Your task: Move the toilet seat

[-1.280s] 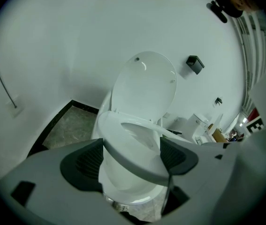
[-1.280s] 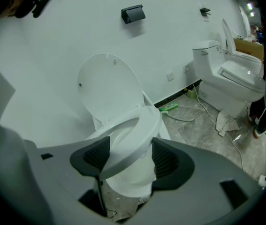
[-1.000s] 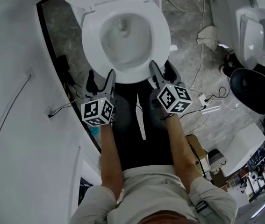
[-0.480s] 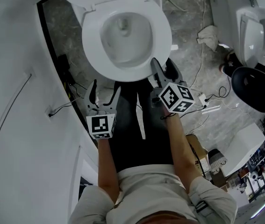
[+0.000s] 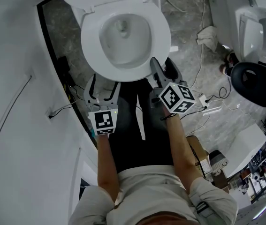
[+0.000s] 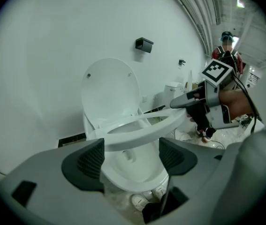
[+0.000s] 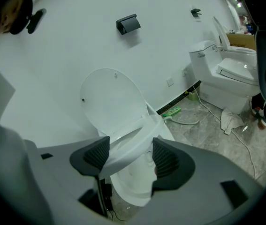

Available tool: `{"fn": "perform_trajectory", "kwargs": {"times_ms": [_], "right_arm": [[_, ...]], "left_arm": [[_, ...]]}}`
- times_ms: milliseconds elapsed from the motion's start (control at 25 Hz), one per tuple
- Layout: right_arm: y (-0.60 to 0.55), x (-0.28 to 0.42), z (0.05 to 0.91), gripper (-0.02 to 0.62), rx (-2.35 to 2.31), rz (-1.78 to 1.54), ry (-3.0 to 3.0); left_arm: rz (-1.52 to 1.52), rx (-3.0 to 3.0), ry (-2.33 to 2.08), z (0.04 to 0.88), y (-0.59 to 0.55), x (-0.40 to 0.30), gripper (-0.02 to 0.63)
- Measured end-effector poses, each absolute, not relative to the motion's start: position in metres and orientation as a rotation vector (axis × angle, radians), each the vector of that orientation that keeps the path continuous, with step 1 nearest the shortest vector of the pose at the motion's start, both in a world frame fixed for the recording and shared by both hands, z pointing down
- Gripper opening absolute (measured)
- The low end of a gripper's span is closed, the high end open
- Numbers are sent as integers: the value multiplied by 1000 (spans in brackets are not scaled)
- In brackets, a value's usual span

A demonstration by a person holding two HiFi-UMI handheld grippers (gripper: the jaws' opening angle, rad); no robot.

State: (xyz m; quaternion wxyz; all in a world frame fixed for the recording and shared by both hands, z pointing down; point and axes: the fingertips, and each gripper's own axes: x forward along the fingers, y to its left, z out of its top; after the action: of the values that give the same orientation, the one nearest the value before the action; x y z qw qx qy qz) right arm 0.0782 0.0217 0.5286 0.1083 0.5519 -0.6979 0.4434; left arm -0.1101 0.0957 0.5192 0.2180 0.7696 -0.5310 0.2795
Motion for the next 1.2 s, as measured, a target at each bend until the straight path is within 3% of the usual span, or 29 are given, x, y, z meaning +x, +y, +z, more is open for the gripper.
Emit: {"fn": "perform_trajectory", "kwargs": {"times_ms": [160, 600, 1200], "right_arm": [[18, 78, 524, 307, 1633, 1322, -2073], [14, 78, 512, 334, 1557, 1317, -2161], [30, 63, 462, 327, 1152, 589, -2386]], "left_arm": [[773, 2169, -1462, 513, 91, -106, 339], [721, 2157, -1466, 503, 84, -106, 336], [627, 2154, -1493, 487, 71, -112, 337]]}}
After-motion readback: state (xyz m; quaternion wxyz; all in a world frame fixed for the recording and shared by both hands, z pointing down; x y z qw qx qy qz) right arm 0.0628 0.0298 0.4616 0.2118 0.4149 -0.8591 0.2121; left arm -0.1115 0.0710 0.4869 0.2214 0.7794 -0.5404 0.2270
